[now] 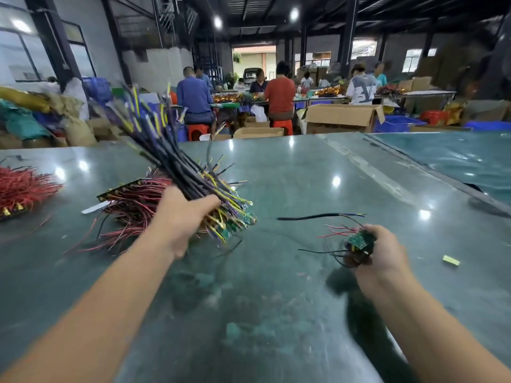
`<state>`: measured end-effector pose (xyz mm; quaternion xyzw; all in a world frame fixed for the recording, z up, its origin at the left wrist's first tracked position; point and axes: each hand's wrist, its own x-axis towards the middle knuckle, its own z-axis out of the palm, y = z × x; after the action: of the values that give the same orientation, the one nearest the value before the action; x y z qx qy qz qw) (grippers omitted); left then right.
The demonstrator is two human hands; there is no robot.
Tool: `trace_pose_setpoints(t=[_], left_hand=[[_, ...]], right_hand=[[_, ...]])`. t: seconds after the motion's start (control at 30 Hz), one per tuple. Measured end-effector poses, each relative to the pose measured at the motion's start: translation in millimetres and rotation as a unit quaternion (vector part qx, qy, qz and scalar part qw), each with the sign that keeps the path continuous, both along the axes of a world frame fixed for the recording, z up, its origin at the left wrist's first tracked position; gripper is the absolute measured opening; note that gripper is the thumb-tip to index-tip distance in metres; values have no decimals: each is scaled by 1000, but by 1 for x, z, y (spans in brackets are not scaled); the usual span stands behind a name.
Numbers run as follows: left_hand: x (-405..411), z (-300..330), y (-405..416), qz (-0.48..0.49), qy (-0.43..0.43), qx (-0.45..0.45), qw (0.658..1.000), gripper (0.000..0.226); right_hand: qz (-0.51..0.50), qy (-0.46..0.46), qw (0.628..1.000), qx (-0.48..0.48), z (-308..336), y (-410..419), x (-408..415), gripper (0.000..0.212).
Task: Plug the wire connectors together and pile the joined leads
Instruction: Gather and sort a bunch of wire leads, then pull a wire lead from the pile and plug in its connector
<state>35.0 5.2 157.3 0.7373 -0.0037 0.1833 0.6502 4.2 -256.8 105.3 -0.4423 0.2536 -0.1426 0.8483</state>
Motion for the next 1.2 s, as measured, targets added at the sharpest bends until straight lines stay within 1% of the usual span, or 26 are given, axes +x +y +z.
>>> trace_pose_setpoints(t=[0.07,0.13,0.17,0.2,0.23,0.27,0.3,0.33,0.37,0.4,0.43,0.47,0.5,0.53,0.6,0.67,0.73,0.83,0.93,0.97,1.0,1.03,1.1,1.13,1.2], left_hand=[[19,12,9,19,19,-12,1000,31],[32,13,20,73,63,-51,994,46],[33,10,22,97,91,-56,990,57],[28,3,21,125,108,-32,986,69],[19,-6,15,156,99,19,983,74],[6,-16,4,184,68,79,977,70],[-8,-25,-10,187,23,117,975,57],[-22,-35,-25,151,-11,121,981,41],[-34,-45,-39,80,-18,94,992,27],[-45,-51,-53,1,6,47,999,16],[-52,-56,-64,-66,45,-1,997,9],[-57,-60,-72,-116,80,-39,989,4],[-60,-61,-77,-148,102,-63,982,4],[-62,-62,-79,-167,106,-84,977,6],[-64,-64,-77,-184,81,-116,973,10],[-64,-66,-71,-171,52,-122,976,13],[-61,-68,-64,-148,31,-116,982,16],[-56,-70,-56,-131,11,-81,988,24],[-53,-73,-52,-129,3,-44,991,30],[-52,-74,-52,-127,-1,-28,991,31],[-52,-75,-51,-126,-5,-15,992,32],[-52,-76,-51,-127,-9,-4,992,33],[-51,-75,-51,-136,-17,18,990,32],[-52,-75,-50,-143,-19,31,989,31],[-53,-75,-49,-152,-23,59,986,31]], right_hand=[[6,-15,999,42,3,5,-4,18],[22,-43,996,78,6,9,-7,19],[31,-60,993,99,7,11,-9,21],[42,-74,989,121,9,12,-11,21],[56,-83,985,139,11,13,-12,21],[72,-88,983,146,13,15,-14,20],[93,-89,982,141,13,17,-15,18],[117,-90,981,127,12,20,-16,17],[144,-94,979,109,11,25,-17,18],[171,-101,976,89,8,29,-19,20],[198,-112,971,73,6,35,-21,21],[223,-125,965,63,4,41,-23,22],[245,-141,957,57,3,46,-26,22],[261,-158,951,54,1,51,-28,22],[277,-189,941,34,-2,57,-31,20],[280,-196,939,-34,-6,59,-32,21],[279,-195,931,-135,-8,59,-32,23],[267,-189,897,-296,-9,57,-32,24],[244,-157,849,-443,-14,58,-30,18],[239,-151,835,-471,-16,58,-30,16],[236,-150,832,-480,-18,59,-29,14],[232,-151,838,-470,-19,59,-29,11],[210,-144,875,-411,-22,60,-27,7],[193,-130,900,-367,-23,59,-25,7],[173,-109,947,-248,-21,57,-20,11]])
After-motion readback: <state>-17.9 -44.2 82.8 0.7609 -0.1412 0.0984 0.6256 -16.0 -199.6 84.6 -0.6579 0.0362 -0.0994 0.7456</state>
